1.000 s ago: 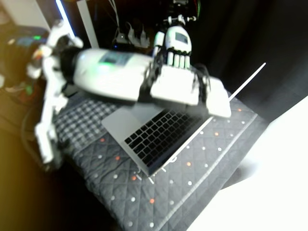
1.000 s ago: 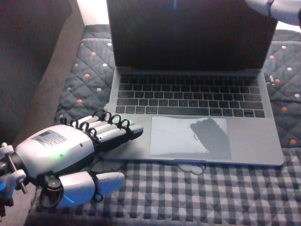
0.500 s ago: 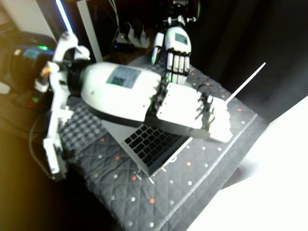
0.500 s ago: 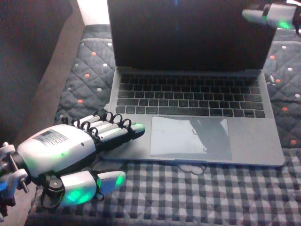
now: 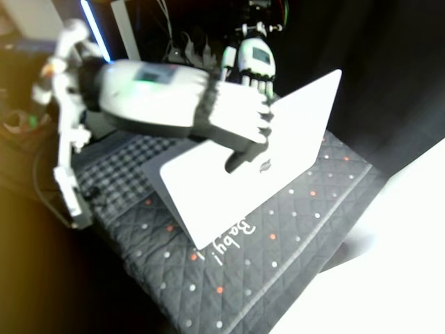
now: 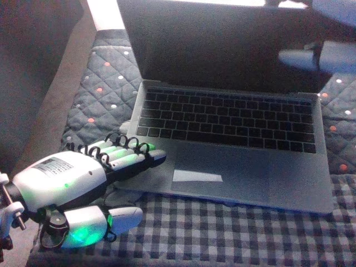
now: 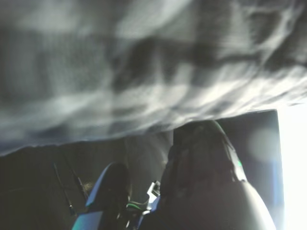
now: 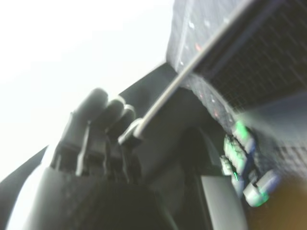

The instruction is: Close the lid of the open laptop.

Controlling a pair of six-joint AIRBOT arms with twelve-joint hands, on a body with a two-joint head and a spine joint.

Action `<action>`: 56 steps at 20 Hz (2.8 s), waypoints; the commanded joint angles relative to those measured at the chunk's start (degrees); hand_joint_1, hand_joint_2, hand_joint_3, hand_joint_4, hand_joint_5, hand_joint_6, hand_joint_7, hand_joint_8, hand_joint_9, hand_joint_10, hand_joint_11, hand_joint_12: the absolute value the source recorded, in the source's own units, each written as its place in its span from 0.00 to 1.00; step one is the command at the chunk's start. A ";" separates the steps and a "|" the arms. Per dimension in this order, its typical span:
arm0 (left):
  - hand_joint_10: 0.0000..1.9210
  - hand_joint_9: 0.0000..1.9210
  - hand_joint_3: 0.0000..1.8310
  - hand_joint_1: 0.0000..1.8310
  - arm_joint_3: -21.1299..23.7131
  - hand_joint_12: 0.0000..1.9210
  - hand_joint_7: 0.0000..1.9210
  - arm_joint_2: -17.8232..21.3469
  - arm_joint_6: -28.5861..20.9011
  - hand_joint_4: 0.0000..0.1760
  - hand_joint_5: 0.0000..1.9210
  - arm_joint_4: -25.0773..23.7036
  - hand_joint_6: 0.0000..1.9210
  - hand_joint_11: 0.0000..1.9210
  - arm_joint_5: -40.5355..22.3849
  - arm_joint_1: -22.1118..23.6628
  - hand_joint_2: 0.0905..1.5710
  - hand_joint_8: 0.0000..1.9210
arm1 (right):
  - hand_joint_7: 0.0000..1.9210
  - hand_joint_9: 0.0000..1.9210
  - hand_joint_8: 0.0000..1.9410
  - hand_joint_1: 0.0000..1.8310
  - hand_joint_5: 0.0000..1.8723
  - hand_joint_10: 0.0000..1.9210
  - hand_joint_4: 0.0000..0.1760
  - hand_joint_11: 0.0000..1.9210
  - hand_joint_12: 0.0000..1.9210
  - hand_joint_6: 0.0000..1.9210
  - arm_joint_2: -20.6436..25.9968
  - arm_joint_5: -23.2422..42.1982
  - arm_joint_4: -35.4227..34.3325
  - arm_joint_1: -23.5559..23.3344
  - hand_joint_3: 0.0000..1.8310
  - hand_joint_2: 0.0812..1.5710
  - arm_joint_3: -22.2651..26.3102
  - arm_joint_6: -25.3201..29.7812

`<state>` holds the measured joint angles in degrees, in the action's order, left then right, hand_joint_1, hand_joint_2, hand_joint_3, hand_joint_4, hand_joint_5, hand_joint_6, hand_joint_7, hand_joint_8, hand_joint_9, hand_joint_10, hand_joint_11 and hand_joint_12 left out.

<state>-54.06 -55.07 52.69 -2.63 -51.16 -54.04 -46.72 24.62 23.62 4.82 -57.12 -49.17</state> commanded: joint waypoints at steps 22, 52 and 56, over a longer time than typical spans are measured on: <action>1.00 0.20 0.01 0.52 6.35 1.00 0.24 9.63 7.30 0.02 0.21 9.40 0.92 0.24 -31.94 -4.67 0.93 1.00 | 0.05 0.04 0.66 0.33 0.00 0.84 0.00 0.04 1.00 0.75 1.75 11.77 6.13 21.18 0.01 0.85 3.22 11.60; 0.61 0.07 0.00 0.47 5.07 0.77 0.12 9.77 7.41 0.00 0.05 11.98 0.65 0.00 -35.26 -4.15 0.94 0.61 | 0.00 0.00 0.00 0.33 0.00 0.10 0.21 0.00 0.51 0.01 6.21 23.80 -4.05 22.84 0.01 0.91 6.49 1.78; 0.01 0.02 0.00 0.22 4.67 0.16 0.01 9.89 7.39 0.35 0.00 13.41 0.00 0.00 -36.84 -4.16 0.92 0.00 | 0.00 0.00 0.00 0.20 0.00 0.00 0.22 0.00 0.00 0.00 7.65 24.93 -8.19 22.87 0.00 0.93 6.55 1.43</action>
<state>-49.28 -45.54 60.12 10.44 -79.96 -58.72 -39.81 42.92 17.02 28.10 -50.48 -47.59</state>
